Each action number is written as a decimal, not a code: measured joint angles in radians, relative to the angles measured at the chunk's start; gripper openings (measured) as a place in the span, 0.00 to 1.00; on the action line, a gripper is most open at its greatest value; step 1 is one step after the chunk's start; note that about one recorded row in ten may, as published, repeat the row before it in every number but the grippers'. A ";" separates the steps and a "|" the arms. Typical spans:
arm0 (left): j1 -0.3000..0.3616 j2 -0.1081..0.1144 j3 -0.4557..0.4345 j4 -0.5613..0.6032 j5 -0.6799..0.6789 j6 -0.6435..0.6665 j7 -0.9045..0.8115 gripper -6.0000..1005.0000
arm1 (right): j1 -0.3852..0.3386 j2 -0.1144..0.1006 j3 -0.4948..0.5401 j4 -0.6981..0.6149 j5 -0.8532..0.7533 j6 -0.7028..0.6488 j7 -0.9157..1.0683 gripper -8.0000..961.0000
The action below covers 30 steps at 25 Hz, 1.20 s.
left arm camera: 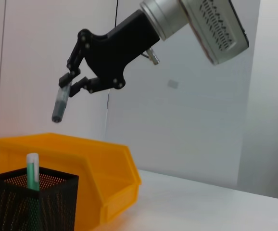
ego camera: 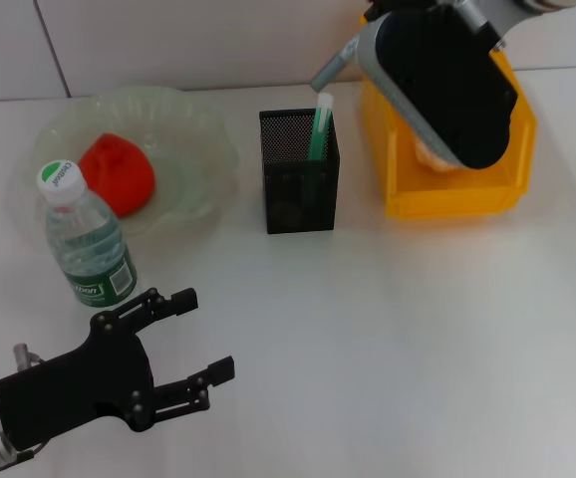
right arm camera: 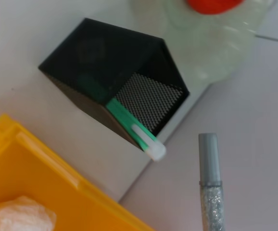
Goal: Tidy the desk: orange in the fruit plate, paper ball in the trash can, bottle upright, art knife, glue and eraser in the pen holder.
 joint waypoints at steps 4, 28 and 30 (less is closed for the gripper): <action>0.000 0.000 0.000 -0.003 0.000 -0.002 0.001 0.87 | 0.011 0.005 -0.013 0.060 0.000 0.054 -0.035 0.16; -0.002 0.000 -0.022 -0.002 0.000 -0.007 0.004 0.87 | 0.153 0.020 -0.091 0.320 -0.002 0.151 -0.100 0.23; -0.002 0.000 -0.022 -0.002 0.000 -0.007 0.004 0.87 | 0.160 0.020 -0.092 0.337 -0.002 0.156 -0.106 0.23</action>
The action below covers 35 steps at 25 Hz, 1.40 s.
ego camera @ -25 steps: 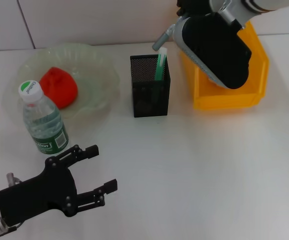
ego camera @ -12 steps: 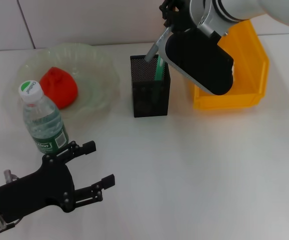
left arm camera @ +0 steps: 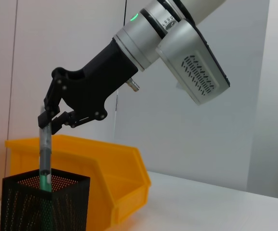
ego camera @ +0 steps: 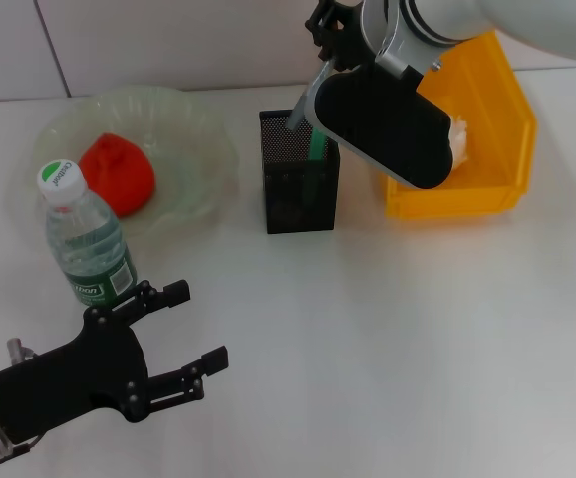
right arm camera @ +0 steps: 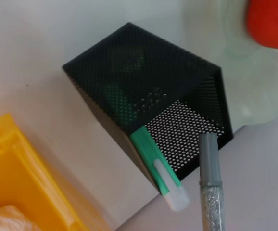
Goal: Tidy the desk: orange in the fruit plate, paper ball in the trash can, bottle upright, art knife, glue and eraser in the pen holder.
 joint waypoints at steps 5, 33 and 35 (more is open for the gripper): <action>0.001 0.000 -0.001 -0.004 0.000 -0.001 0.000 0.87 | 0.011 0.000 -0.020 0.039 -0.001 0.019 -0.004 0.25; 0.002 0.000 -0.002 -0.015 0.000 -0.001 0.003 0.87 | 0.038 0.013 0.047 -0.042 0.004 -0.129 0.130 0.56; 0.000 0.000 -0.002 -0.015 0.000 0.000 0.003 0.87 | 0.030 0.023 0.087 -0.068 0.005 -0.149 0.135 0.59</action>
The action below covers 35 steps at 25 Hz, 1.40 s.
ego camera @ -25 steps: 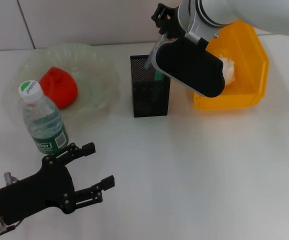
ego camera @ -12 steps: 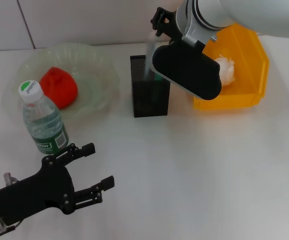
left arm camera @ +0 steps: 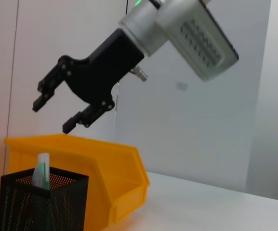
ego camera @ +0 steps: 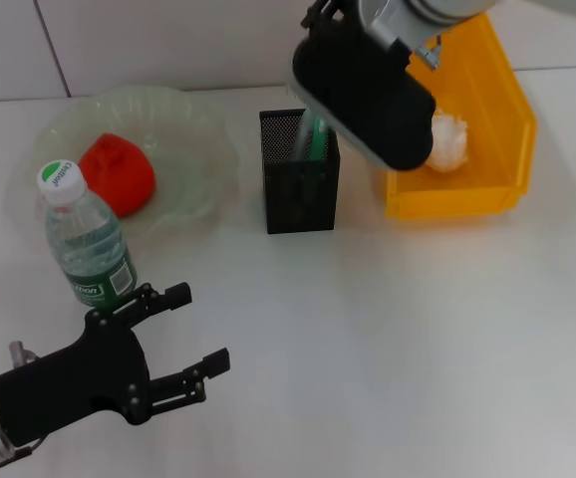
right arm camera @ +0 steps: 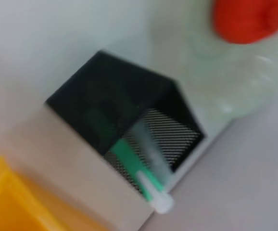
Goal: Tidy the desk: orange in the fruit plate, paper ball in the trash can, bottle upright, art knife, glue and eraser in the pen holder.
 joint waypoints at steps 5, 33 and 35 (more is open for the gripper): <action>-0.004 0.001 0.000 0.004 0.000 0.014 -0.005 0.87 | -0.092 0.053 0.224 -0.193 0.102 -0.034 0.073 0.63; 0.014 0.009 -0.018 0.016 0.010 0.065 0.033 0.87 | -0.639 0.024 0.585 0.717 1.414 -0.415 -0.469 0.83; 0.011 0.011 -0.014 0.015 0.021 0.065 0.030 0.87 | -0.628 0.023 0.585 0.728 1.399 -0.411 -0.471 0.83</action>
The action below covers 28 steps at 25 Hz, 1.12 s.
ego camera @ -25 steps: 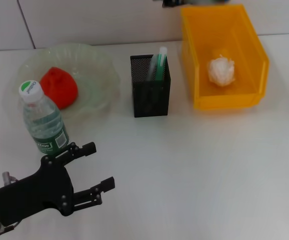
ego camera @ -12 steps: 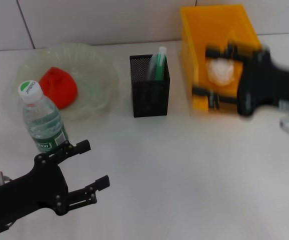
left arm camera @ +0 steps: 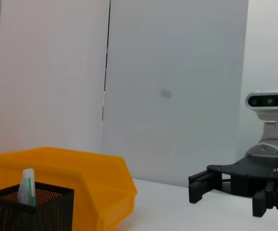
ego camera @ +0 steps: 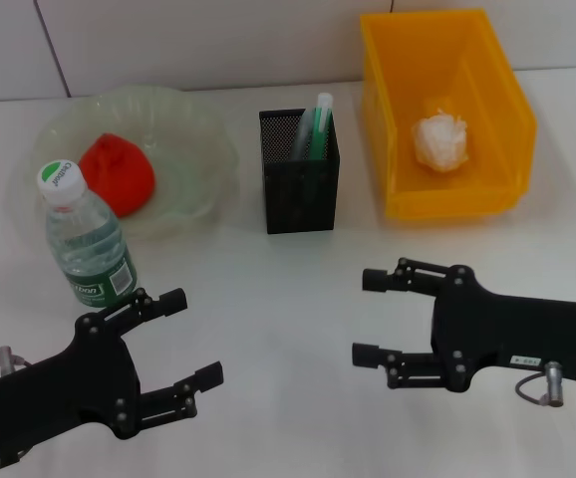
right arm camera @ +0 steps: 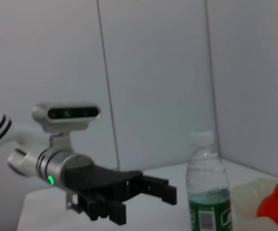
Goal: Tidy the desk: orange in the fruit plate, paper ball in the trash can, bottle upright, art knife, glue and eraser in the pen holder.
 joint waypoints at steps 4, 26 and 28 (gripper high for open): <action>0.001 0.008 0.004 0.001 0.006 0.003 -0.005 0.87 | 0.026 0.002 0.005 0.009 -0.041 0.008 0.000 0.83; -0.038 0.019 0.060 0.018 0.022 0.000 -0.076 0.87 | 0.034 0.000 0.014 0.026 -0.053 0.045 0.001 0.83; -0.039 0.020 0.061 0.018 0.024 0.000 -0.081 0.87 | 0.034 0.000 0.014 0.026 -0.053 0.045 0.001 0.83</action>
